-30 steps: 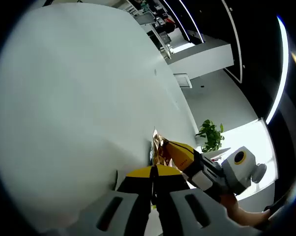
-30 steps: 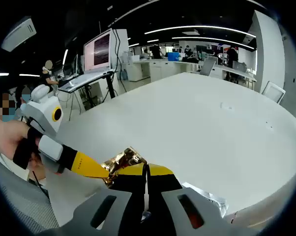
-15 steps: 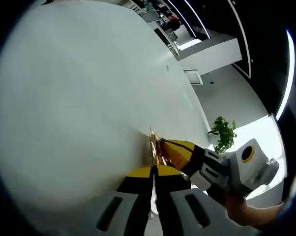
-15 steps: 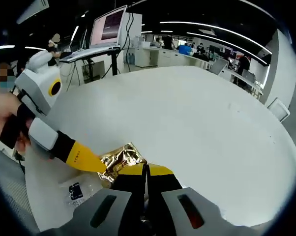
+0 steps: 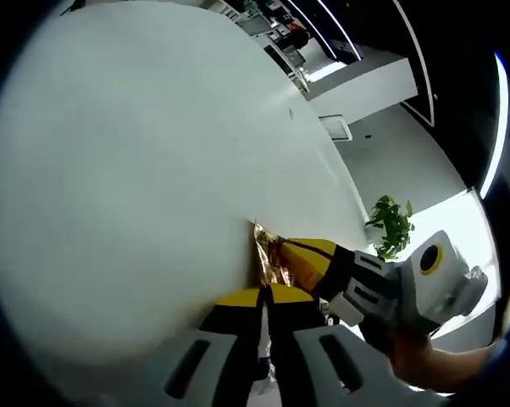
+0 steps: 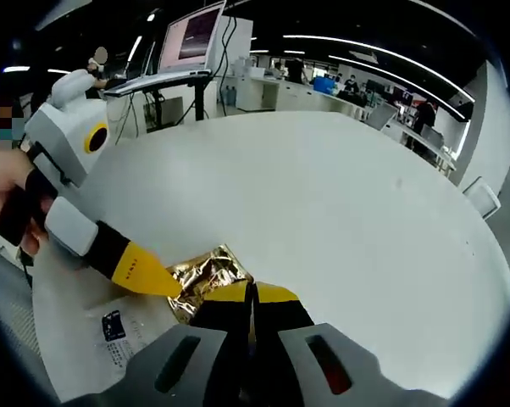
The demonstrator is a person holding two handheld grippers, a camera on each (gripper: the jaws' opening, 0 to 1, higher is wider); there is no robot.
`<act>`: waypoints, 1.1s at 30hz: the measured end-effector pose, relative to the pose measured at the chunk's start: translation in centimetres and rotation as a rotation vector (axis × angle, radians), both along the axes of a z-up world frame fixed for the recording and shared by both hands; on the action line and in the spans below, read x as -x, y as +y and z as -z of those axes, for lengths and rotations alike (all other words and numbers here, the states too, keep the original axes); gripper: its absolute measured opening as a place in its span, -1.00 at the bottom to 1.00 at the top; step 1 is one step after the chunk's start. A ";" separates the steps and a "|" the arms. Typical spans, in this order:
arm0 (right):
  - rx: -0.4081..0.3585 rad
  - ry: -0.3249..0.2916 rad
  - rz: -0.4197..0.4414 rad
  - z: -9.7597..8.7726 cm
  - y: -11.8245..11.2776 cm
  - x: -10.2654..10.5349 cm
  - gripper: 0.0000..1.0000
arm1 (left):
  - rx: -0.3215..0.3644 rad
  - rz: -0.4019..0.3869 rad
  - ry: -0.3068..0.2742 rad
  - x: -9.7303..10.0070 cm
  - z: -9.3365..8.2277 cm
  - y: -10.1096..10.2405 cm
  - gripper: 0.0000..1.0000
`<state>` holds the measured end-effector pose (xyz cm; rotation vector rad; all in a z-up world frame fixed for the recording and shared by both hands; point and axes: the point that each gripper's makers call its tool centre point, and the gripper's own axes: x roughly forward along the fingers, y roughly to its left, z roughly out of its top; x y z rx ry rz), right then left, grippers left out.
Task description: Arrange the skincare products in the storage area until every visible bottle or jar stands upright without overlapping.
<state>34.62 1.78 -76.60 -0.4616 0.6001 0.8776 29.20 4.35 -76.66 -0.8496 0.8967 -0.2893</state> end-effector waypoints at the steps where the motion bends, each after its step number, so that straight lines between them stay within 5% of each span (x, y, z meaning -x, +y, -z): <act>1: 0.003 -0.001 -0.003 0.0 0.0 0.0 -0.98 | -0.009 0.005 -0.005 0.0 -0.1 0.0 -0.96; 9: -0.006 -0.001 -0.006 0.1 0.2 -0.1 -0.98 | -0.131 0.095 -0.036 1.0 -0.6 0.4 -0.97; 13: -0.009 0.001 -0.011 0.1 0.2 -0.1 -0.98 | -0.256 0.159 -0.068 1.5 -0.6 1.6 -0.84; 16: -0.012 0.005 -0.013 0.1 0.2 -0.1 -0.98 | -0.447 0.265 -0.192 0.8 -1.9 2.3 -0.83; 22: -0.012 0.002 -0.015 0.1 0.3 0.0 -0.98 | -0.649 0.479 -0.481 -2.6 -3.6 -0.3 -0.74; 28: -0.011 0.001 -0.023 0.1 0.3 -0.1 -0.98 | -0.794 0.609 -0.445 -3.9 0.2 -0.5 -0.68; 30: -0.010 0.000 -0.026 0.1 0.4 -0.1 -0.98 | -0.767 0.581 -0.486 -4.3 -0.3 -1.0 -0.63; 33: -0.012 0.002 -0.026 0.1 0.4 -0.1 -0.98 | -0.766 0.600 -0.461 -4.0 0.1 -0.7 -0.63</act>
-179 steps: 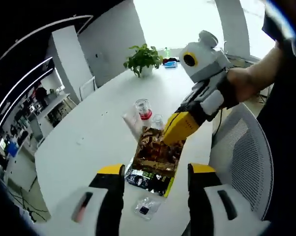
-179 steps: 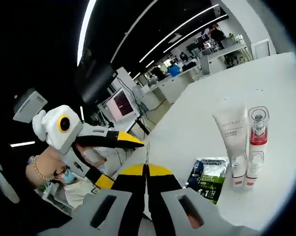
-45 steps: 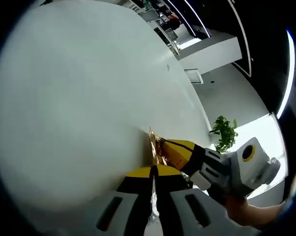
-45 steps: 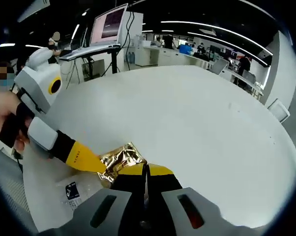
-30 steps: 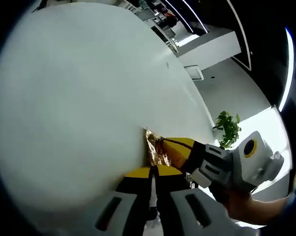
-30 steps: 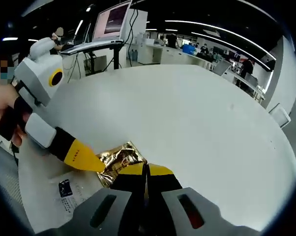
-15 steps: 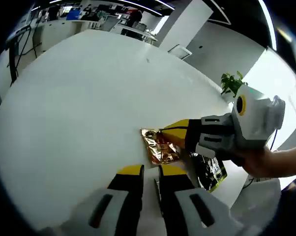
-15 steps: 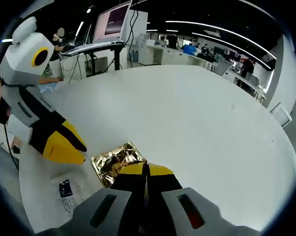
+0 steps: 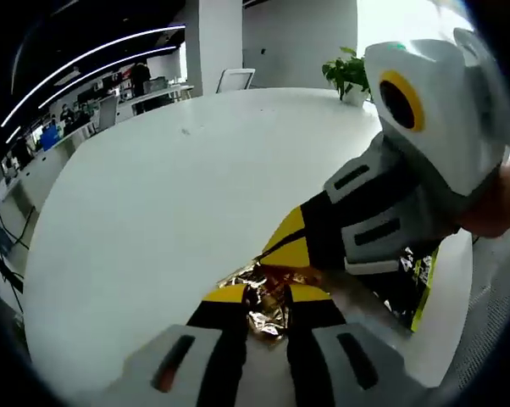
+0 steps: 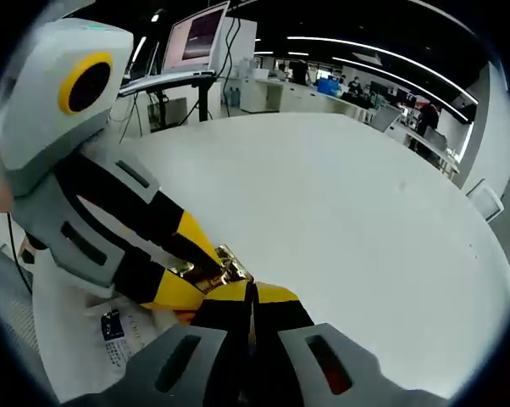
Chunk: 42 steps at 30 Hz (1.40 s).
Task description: Arrange the skincare products in the storage area until every visible bottle or jar stands upright without overlapping.
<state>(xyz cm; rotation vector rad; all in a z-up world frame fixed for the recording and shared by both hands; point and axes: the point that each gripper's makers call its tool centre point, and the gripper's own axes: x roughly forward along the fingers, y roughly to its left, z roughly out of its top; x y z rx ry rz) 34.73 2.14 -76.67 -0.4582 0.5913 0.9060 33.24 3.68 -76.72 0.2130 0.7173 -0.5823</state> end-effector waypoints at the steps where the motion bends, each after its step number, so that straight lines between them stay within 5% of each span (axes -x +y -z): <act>1: 0.000 0.001 -0.001 0.0 0.0 0.0 -0.98 | -0.003 0.006 -0.003 0.0 0.0 0.0 -0.63; 6: 0.008 -0.034 -0.023 -0.4 0.0 -0.2 -0.92 | 0.006 -0.004 0.006 0.2 -0.1 -0.1 -0.63; 13: 0.002 -0.157 -0.032 -3.5 -0.1 -0.7 -0.77 | 0.005 -0.011 0.004 0.3 -0.2 0.0 -0.62; 32: 0.006 -0.146 -0.004 -4.5 -2.4 0.6 -0.72 | 0.051 -0.063 0.031 0.4 -0.5 -0.1 -0.58; 42: -0.004 -0.148 -0.022 -5.5 -2.4 1.1 -0.53 | 0.062 -0.069 0.011 0.4 -1.6 0.0 -0.47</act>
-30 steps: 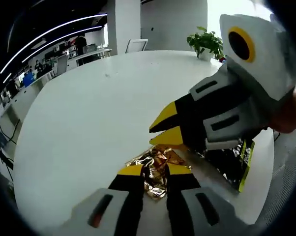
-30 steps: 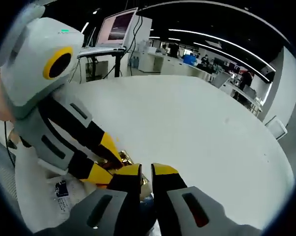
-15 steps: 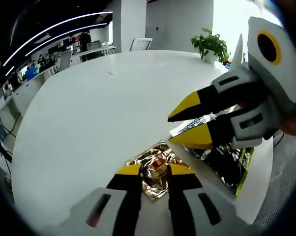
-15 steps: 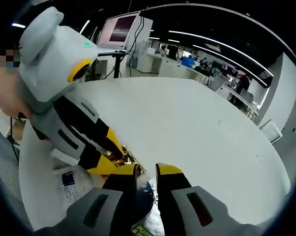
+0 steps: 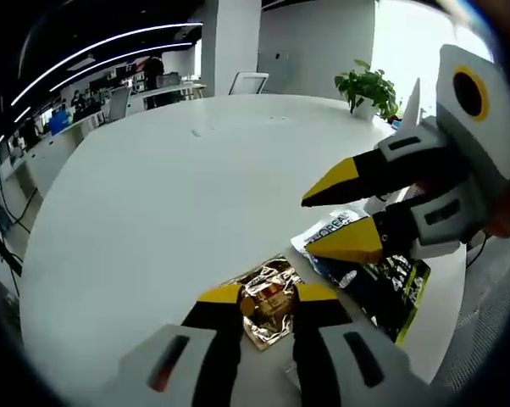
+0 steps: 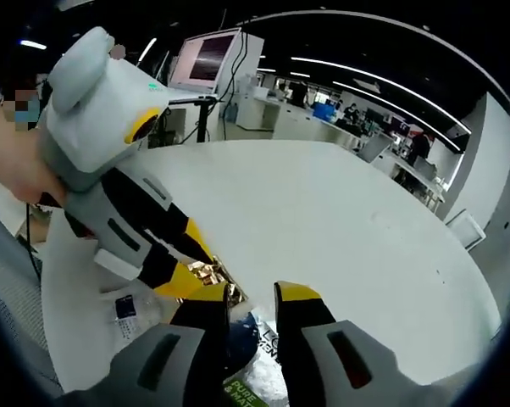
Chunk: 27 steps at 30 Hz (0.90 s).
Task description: Arrange the skincare products in the storage area until every visible bottle or jar stands upright without overlapping.
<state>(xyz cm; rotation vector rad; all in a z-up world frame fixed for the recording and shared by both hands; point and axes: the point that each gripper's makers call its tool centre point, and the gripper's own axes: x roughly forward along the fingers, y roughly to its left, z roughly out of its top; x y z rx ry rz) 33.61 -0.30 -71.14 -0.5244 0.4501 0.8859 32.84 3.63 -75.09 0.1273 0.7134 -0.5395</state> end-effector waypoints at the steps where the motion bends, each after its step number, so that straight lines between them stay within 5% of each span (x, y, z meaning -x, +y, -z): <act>1: -0.001 0.001 -0.003 0.0 0.0 0.1 -0.49 | 0.000 0.000 -0.001 0.0 -0.1 0.0 -0.45; 7: -0.003 -0.015 -0.012 -0.5 -0.4 1.1 -0.32 | -0.003 -0.007 -0.007 0.7 -1.0 -0.1 -0.32; 18: 0.009 -0.168 -0.076 -4.7 -1.5 4.3 0.11 | -0.005 -0.038 -0.014 2.6 -2.9 0.1 0.01; 27: -0.048 -0.155 -0.005 -6.4 -4.8 7.4 0.46 | 0.012 -0.062 -0.016 4.7 -3.9 0.2 0.24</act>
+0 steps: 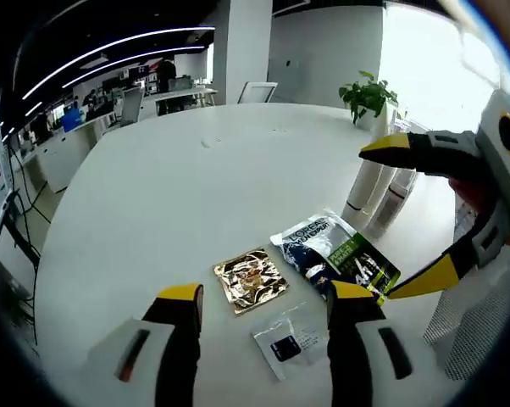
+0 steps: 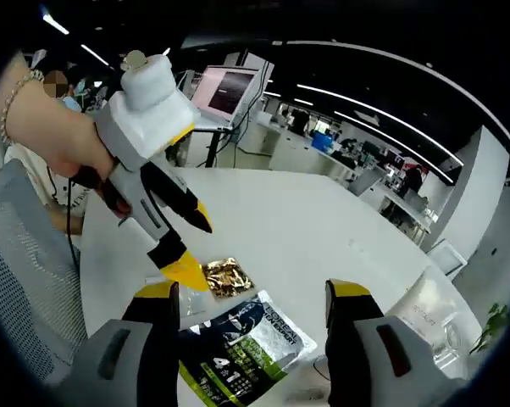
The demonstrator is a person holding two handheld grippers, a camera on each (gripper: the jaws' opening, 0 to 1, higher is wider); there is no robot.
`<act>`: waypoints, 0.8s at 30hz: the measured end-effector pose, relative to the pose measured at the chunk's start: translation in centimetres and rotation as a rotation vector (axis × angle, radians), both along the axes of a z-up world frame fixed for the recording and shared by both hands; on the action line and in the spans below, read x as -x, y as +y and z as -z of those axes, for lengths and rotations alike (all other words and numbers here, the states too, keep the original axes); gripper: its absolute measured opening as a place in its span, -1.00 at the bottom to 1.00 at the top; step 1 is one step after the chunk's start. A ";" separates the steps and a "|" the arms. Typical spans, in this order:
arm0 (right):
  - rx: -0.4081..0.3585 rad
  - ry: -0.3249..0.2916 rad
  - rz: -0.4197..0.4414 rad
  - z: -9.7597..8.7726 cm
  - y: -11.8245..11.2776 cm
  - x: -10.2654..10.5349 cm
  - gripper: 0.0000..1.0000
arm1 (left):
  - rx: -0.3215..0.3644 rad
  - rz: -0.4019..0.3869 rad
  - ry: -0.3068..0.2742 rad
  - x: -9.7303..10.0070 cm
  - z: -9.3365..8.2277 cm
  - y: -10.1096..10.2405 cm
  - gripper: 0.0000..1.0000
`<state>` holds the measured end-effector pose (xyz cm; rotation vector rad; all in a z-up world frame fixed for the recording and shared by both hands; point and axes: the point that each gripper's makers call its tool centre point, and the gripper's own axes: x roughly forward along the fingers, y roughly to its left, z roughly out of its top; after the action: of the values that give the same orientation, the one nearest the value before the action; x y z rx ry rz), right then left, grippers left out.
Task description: Arrange the skincare products in the storage area until every visible bottle or jar stands upright without overlapping.
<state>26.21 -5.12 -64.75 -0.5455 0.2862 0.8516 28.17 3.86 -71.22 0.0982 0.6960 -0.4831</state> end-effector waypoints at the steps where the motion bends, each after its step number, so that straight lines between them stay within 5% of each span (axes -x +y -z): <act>1: -0.010 0.008 0.015 -0.1 -0.4 0.2 0.49 | 0.001 -0.003 -0.001 0.2 -0.1 0.0 0.26; 8: -0.063 0.011 0.124 -1.4 -4.4 1.2 0.72 | 0.006 -0.015 0.002 1.9 -0.8 0.0 0.41; 16: -0.112 0.054 0.251 -0.9 -9.4 1.8 0.97 | 0.017 -0.044 -0.010 3.5 -1.8 0.9 0.61; 24: -0.166 0.092 0.375 -0.8 -14.9 2.3 0.99 | 0.013 -0.094 -0.018 5.7 -2.7 2.2 0.95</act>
<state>23.90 -20.06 -63.91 -0.2846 0.3847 0.5305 22.51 6.09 -68.51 0.0571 0.6764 -0.3962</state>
